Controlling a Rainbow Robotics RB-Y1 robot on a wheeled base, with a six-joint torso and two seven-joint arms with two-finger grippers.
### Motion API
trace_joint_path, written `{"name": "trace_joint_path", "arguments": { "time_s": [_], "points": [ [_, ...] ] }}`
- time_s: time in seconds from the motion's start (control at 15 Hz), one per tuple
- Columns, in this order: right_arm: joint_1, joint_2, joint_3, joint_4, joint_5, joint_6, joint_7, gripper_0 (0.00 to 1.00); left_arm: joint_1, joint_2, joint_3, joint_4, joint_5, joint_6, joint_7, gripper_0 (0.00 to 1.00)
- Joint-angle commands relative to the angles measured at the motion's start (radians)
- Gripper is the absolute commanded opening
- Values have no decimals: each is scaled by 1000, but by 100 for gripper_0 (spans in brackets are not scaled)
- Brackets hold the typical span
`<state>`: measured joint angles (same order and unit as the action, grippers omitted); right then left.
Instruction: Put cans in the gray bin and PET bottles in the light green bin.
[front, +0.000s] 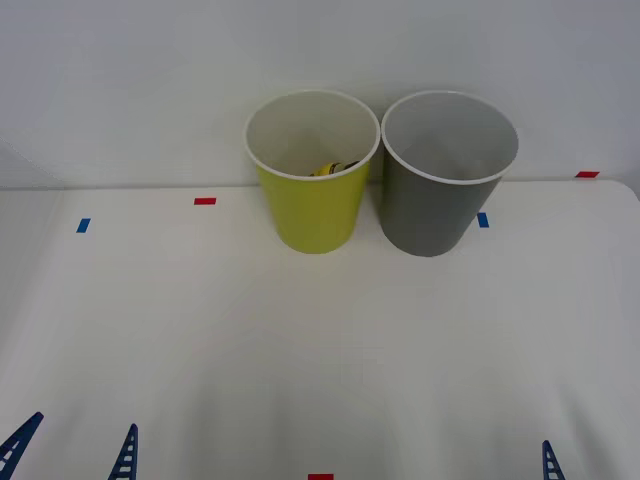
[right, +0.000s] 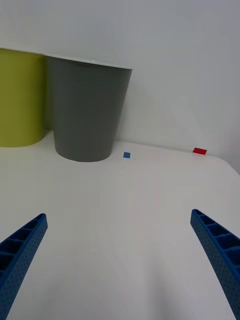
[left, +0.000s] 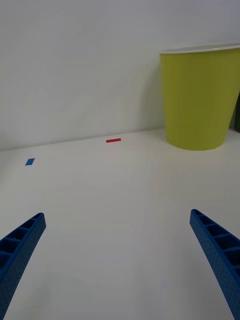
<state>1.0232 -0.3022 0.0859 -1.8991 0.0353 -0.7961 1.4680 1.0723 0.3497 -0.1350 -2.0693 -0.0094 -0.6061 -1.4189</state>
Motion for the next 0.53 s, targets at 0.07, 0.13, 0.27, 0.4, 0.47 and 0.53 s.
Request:
{"name": "trace_joint_path", "arguments": {
  "time_s": [0.07,0.13,0.27,0.4,0.47,0.53],
  "points": [
    [0,0,0,0,0,0,0,100,0,0,0,0,0,0,0,100],
    [0,0,0,0,0,0,0,100,0,0,0,0,0,0,0,100],
    [0,0,0,0,0,0,0,100,0,0,0,0,0,0,0,100],
    [0,0,0,0,0,0,0,100,0,0,0,0,0,0,0,100],
    [0,0,0,0,0,0,0,100,0,0,0,0,0,0,0,100],
    [0,0,0,0,0,0,0,100,0,0,0,0,0,0,0,100]
  ]
}}
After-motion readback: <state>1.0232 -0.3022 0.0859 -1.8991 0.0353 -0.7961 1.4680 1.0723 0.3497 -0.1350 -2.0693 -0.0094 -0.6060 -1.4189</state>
